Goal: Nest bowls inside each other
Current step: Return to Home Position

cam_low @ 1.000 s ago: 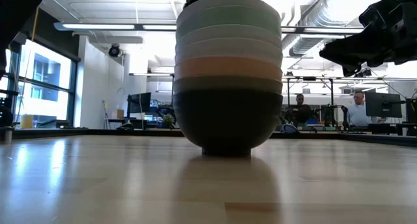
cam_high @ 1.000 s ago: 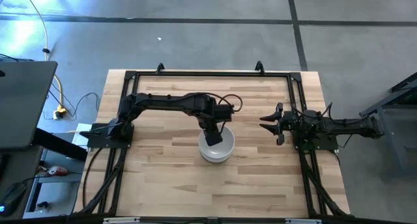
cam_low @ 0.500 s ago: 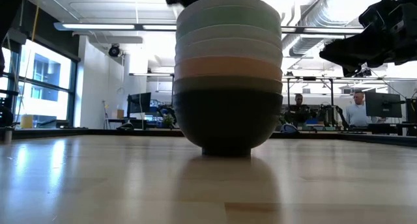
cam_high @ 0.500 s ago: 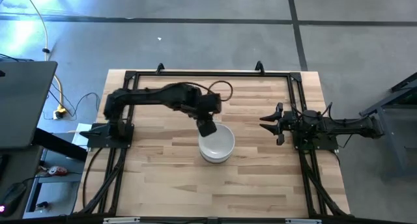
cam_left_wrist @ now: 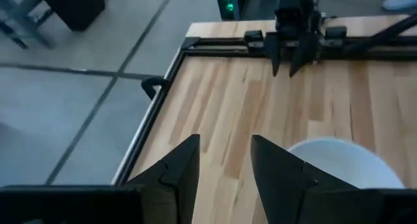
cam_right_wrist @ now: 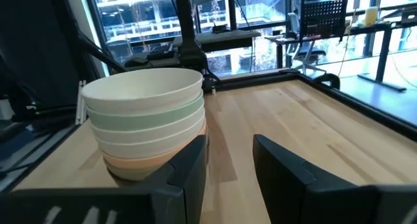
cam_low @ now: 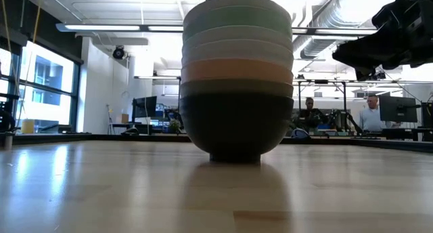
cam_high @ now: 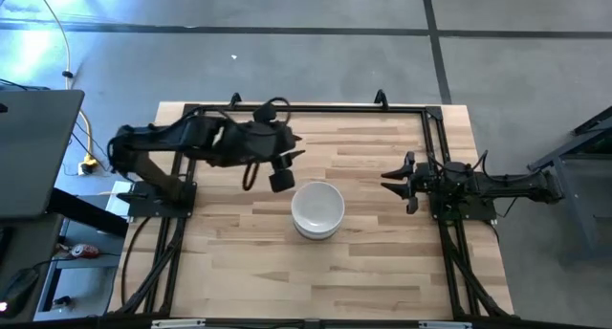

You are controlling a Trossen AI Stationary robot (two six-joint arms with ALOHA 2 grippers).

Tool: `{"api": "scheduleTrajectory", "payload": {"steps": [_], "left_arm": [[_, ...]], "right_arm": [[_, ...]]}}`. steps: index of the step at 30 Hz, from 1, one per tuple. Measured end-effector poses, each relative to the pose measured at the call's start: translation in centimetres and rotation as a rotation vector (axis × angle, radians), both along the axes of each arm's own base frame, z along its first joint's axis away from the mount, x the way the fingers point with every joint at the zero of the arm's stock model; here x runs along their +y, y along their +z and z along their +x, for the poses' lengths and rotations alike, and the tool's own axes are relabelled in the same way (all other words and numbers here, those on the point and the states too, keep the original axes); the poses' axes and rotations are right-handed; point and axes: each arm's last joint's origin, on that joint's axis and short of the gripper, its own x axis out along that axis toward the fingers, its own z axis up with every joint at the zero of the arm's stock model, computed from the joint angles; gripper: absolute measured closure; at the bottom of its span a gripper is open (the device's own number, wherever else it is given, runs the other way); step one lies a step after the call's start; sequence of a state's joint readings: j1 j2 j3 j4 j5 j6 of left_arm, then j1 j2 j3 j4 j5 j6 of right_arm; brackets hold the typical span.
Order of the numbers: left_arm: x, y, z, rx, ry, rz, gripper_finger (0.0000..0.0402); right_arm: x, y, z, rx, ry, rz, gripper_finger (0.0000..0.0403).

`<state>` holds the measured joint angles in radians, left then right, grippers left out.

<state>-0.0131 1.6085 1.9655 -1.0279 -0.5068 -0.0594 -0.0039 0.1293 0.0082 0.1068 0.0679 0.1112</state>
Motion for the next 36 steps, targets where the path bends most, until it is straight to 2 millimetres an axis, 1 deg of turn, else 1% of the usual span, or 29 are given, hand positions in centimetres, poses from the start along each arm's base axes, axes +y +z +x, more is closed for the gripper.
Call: {"api": "scheduleTrajectory", "payload": {"steps": [4,12,17,24,29,36], "left_arm": [[0.1,-0.9,-1.1,-0.052,-0.025,0.035,0.0274],[1.2,-4.6,-3.1,-0.176,-0.087,0.020,0.0274],[2.1,-6.4,-5.0,-0.260,-0.127,0.007,0.0274],[3.5,-9.1,-7.9,-0.394,-0.205,-0.026,0.0274],[4.4,-11.4,-9.9,-0.443,-0.249,-0.045,0.0274],[5.4,-14.2,-11.9,-0.491,-0.320,-0.074,0.0274]], "right_arm": [[0.0,-0.1,0.0,0.003,0.014,0.031,0.0286],[0.1,-0.1,0.0,0.010,0.017,0.072,0.0286],[0.1,-0.1,0.0,0.002,0.017,0.077,0.0286],[0.0,0.2,0.0,-0.026,0.014,0.153,0.0286],[0.0,0.4,0.0,-0.055,0.013,0.177,0.0286],[0.0,0.8,0.0,-0.098,0.014,0.202,0.0286]]}}
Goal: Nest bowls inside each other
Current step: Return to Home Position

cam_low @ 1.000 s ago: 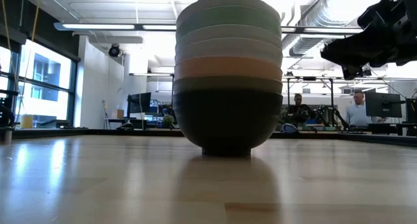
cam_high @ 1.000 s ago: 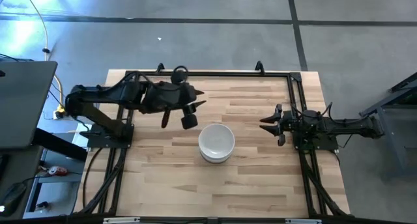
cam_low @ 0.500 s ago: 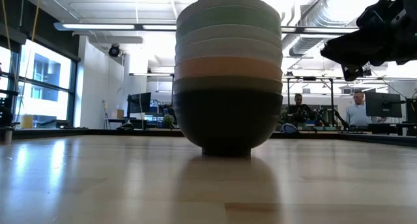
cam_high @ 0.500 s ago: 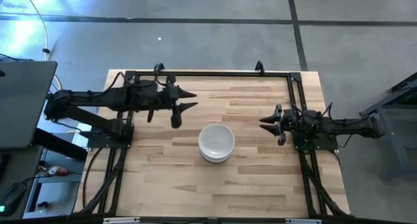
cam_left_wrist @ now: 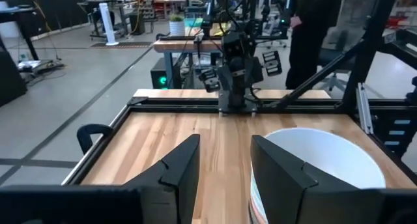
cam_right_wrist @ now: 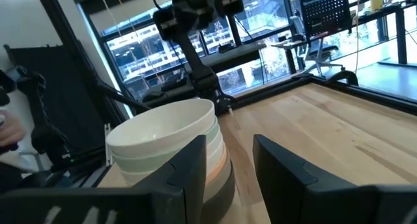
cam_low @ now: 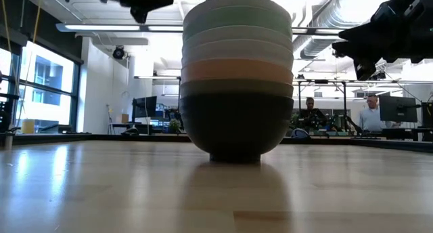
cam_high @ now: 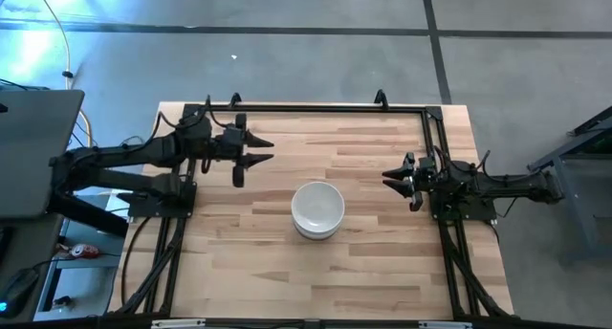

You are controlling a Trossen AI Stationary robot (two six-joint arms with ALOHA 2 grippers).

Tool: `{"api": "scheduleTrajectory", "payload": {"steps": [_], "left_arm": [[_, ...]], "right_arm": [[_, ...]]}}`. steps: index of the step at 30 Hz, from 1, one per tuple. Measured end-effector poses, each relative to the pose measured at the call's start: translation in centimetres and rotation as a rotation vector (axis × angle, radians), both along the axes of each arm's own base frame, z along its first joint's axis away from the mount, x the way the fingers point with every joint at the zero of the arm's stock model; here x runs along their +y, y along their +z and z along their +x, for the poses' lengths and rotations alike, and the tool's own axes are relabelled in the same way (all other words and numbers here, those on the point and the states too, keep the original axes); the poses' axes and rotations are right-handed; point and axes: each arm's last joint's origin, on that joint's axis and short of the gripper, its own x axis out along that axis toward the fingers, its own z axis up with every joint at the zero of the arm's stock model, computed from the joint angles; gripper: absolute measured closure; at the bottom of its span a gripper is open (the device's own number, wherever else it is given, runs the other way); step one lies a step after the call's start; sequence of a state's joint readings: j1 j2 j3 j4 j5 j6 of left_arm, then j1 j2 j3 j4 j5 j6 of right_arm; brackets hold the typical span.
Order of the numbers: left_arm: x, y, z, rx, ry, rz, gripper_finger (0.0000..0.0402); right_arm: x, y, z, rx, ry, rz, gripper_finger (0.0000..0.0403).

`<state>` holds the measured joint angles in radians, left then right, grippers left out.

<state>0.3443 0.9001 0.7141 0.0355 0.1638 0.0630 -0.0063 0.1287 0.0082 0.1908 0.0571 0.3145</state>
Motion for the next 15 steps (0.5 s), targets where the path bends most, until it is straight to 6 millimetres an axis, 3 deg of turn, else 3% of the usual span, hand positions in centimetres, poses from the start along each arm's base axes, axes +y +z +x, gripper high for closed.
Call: {"api": "scheduleTrajectory", "payload": {"steps": [15], "left_arm": [[0.4,-5.6,-4.1,-0.110,0.160,-0.038,0.0274]], "right_arm": [[-0.1,0.3,0.0,-0.017,-0.032,0.002,0.0286]]}}
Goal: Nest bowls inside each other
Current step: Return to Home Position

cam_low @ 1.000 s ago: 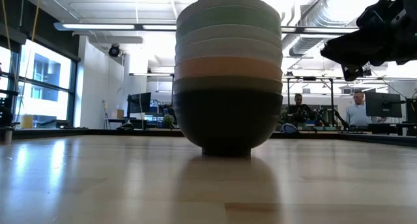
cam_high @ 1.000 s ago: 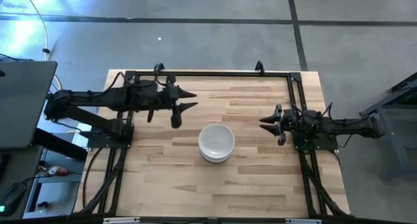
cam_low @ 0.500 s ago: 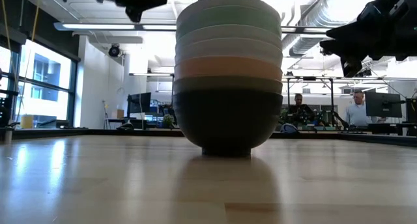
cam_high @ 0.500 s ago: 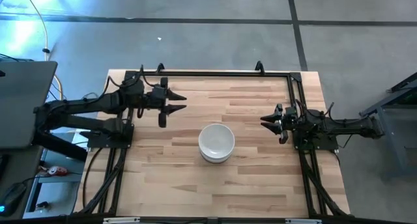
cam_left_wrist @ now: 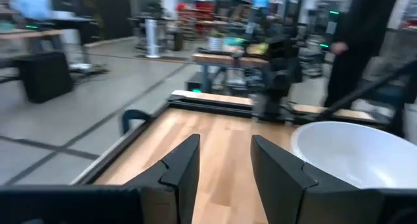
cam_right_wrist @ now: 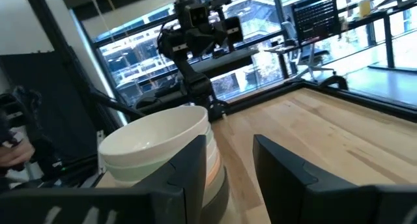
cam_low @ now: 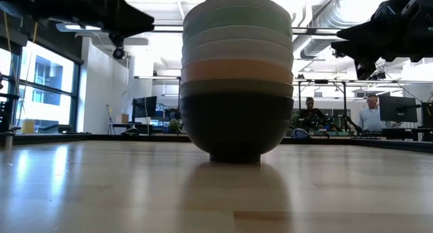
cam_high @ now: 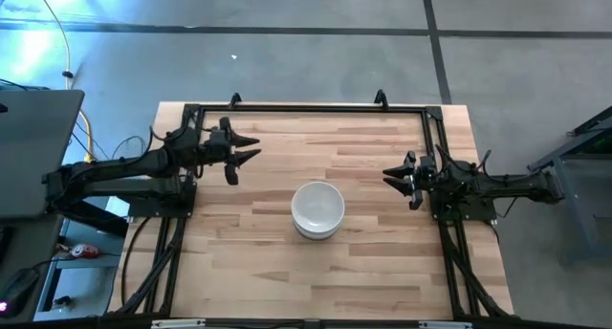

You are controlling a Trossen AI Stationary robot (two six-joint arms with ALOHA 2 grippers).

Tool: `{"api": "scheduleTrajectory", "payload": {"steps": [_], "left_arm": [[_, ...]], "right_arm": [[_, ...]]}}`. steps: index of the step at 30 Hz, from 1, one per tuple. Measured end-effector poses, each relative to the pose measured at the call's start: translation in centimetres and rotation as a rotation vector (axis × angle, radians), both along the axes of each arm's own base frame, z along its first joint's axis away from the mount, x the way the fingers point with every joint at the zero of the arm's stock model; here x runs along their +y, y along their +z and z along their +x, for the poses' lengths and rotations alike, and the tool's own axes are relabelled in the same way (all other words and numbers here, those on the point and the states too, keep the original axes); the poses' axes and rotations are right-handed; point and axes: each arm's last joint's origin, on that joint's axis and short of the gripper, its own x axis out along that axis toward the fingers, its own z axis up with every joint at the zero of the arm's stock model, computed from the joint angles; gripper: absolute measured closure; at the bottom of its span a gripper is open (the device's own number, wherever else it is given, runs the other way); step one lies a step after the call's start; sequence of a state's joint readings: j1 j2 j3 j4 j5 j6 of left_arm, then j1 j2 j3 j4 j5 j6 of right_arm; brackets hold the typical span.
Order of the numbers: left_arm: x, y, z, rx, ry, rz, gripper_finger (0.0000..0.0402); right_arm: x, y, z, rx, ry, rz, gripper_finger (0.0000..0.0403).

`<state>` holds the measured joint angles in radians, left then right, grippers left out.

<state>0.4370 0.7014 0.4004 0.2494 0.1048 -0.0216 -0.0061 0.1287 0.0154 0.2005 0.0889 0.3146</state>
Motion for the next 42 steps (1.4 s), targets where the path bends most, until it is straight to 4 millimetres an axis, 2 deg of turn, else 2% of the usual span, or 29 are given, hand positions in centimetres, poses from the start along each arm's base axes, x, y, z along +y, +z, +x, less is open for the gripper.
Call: {"api": "scheduleTrajectory", "payload": {"steps": [9,17,28,31,36,42], "left_arm": [[-1.5,-1.9,-1.1,0.005,0.193,0.023,0.0274],[-3.2,-3.9,-0.9,0.041,0.223,0.003,0.0274],[-4.3,-4.7,-0.9,0.121,0.241,0.019,0.0274],[-4.5,-5.6,-1.1,0.124,0.230,0.020,0.0274],[-4.8,-7.3,-2.1,0.033,0.172,0.004,0.0274],[-4.9,-7.4,-3.1,0.036,0.045,0.014,0.0274]], "right_arm": [[0.0,0.1,0.0,-0.001,-0.017,-0.004,0.0286],[-0.1,0.1,0.0,0.001,-0.019,-0.024,0.0286],[-0.1,0.1,0.0,0.000,-0.020,-0.025,0.0286],[-0.1,0.1,0.0,-0.001,-0.020,-0.025,0.0286],[-0.1,0.1,0.0,-0.001,-0.019,-0.022,0.0286],[-0.1,0.1,0.0,-0.003,-0.017,0.001,0.0286]]}}
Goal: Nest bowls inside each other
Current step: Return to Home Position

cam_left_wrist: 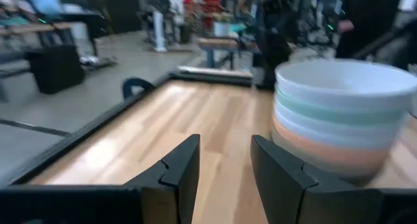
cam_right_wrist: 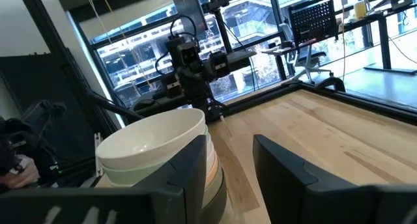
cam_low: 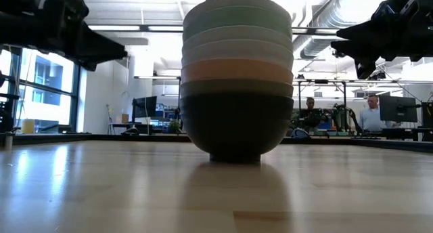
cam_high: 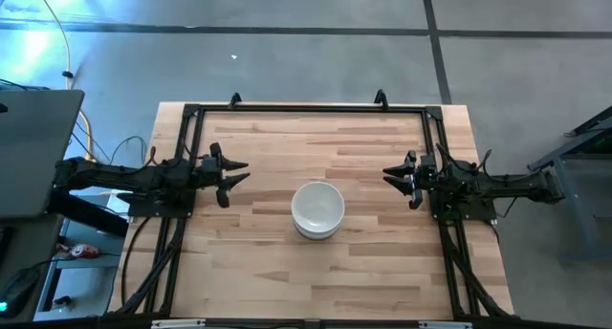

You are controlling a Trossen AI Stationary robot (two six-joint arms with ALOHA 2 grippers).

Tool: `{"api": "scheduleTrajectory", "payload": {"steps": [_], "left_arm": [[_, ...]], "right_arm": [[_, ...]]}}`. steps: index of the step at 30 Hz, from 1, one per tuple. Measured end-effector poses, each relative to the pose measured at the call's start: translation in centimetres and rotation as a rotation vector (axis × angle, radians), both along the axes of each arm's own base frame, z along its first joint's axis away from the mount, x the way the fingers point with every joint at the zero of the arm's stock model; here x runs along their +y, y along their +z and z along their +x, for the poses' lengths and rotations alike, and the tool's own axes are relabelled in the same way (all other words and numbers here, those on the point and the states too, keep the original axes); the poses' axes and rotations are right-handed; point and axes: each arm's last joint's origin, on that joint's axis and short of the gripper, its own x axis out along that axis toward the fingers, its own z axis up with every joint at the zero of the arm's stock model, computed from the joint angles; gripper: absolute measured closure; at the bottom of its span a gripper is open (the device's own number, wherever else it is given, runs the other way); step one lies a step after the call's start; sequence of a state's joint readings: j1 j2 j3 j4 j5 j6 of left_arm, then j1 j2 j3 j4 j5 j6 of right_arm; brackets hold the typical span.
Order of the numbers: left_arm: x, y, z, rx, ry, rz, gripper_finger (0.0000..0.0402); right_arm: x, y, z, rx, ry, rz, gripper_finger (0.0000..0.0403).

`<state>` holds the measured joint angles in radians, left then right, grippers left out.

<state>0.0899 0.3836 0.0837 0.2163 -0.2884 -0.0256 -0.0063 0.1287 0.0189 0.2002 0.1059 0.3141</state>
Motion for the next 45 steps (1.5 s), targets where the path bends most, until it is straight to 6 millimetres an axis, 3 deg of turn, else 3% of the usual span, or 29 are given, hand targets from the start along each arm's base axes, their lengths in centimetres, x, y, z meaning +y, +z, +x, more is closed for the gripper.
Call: {"api": "scheduleTrajectory", "payload": {"steps": [24,30,35,45], "left_arm": [[-0.2,-0.7,-1.5,0.087,-0.144,0.039,0.0275],[-0.2,-0.8,-1.5,0.104,-0.166,0.091,0.0275],[-0.2,-2.0,-1.5,0.055,-0.151,0.134,0.0275],[-0.1,-1.3,-2.1,0.000,-0.099,0.181,0.0275]], "right_arm": [[0.0,0.0,0.0,0.012,-0.006,-0.094,0.0286],[0.0,0.0,0.0,0.021,-0.008,-0.193,0.0286],[0.1,0.2,0.0,0.006,0.000,-0.292,0.0286],[0.3,1.0,-0.1,-0.079,0.041,-0.455,0.0286]]}}
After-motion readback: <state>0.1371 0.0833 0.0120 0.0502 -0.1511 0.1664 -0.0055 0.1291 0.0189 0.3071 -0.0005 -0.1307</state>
